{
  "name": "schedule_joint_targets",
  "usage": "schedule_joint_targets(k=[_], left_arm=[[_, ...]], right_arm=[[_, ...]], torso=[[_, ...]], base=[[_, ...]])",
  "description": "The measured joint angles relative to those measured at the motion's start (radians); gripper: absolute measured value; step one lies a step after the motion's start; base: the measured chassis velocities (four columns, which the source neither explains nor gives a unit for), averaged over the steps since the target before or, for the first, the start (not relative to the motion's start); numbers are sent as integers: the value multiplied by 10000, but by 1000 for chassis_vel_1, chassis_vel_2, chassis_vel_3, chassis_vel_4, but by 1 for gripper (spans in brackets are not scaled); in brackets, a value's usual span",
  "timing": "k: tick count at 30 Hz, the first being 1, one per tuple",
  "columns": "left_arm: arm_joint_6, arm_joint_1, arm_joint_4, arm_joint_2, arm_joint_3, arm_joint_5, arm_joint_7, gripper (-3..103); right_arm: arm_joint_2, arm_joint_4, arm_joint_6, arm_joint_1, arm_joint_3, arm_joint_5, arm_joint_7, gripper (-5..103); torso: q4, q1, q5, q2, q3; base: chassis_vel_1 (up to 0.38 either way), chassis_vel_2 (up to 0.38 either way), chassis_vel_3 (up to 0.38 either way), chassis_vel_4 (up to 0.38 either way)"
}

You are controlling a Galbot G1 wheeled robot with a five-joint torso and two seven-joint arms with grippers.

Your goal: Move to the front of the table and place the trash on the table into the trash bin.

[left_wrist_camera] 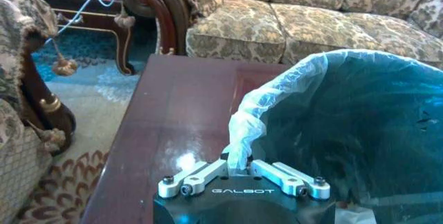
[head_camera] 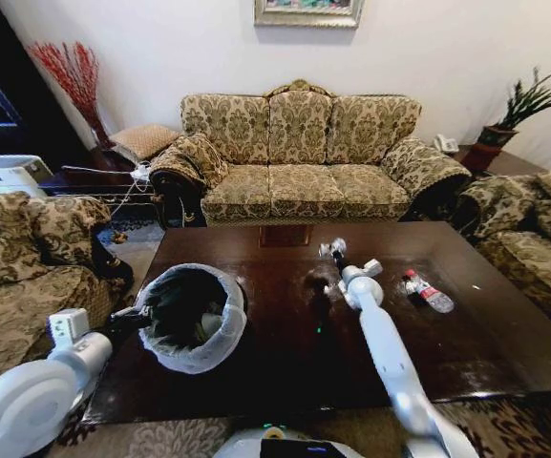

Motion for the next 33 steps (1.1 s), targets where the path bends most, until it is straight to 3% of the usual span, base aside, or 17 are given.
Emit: schedule_joint_targets(k=[1,3,5,7,11,18,22,26,28,31,32,33], left_arm=[[0,0,0,0,0,0,0,0],[101,-40,96,438,-267,-785,-479,0],[166,-17,108,559,-383,-1039,-597,0],[374,63,76,854,-698,-2001,-965,0],[456,116,-85,971,-879,-2628,-1172,0],[474,99,-401,1034,-850,-2728,-1192,0],[472,18,-633,797,-678,-2695,-1158,0],[475,52,-740,450,-567,-2585,-1092,0],[475,52,-740,425,-552,-2566,-1080,0],[476,55,-742,333,-496,-2477,-1018,0],[476,82,-751,244,-487,-2395,-963,0],[476,82,-751,244,-487,-2395,-963,0]], right_arm=[[0,0,0,0,0,0,0,8],[-449,2551,104,-690,-1276,-603,-623,8],[-560,3180,101,-786,-1679,-707,-774,8],[-718,4405,175,-805,-2905,-1465,-1263,8],[-815,4612,275,-547,-4169,-2554,-1695,8],[-1101,4094,316,-424,-5587,-4166,-2149,8],[-1033,3744,396,-374,-5923,-4592,-2163,5],[-1004,3469,404,-366,-6021,-4800,-2087,24],[-1006,3452,433,-356,-6020,-4856,-2085,24],[-1043,3449,568,-332,-5925,-5024,-2224,40],[-1121,3565,661,-361,-5841,-5020,-2344,51],[-1121,3565,661,-361,-5841,-5020,-2344,51]], torso=[[0,0,0,0,0],[2,-1,0,0,-1],[1,0,-2,0,-2],[3,-3,2,1,-2],[4,-1,7,0,0],[3,0,6,1,1],[3,0,4,0,1],[4,0,6,0,1],[4,0,5,0,1],[4,0,2,0,1],[3,1,3,0,1],[3,1,3,0,1]], base=[[0,0,0,0],[0,0,0,0],[0,0,0,0],[0,0,0,0],[0,0,0,0],[0,0,0,0],[0,0,0,0],[0,0,0,0],[0,0,0,0],[0,0,0,0],[0,0,0,0],[0,0,0,0]])
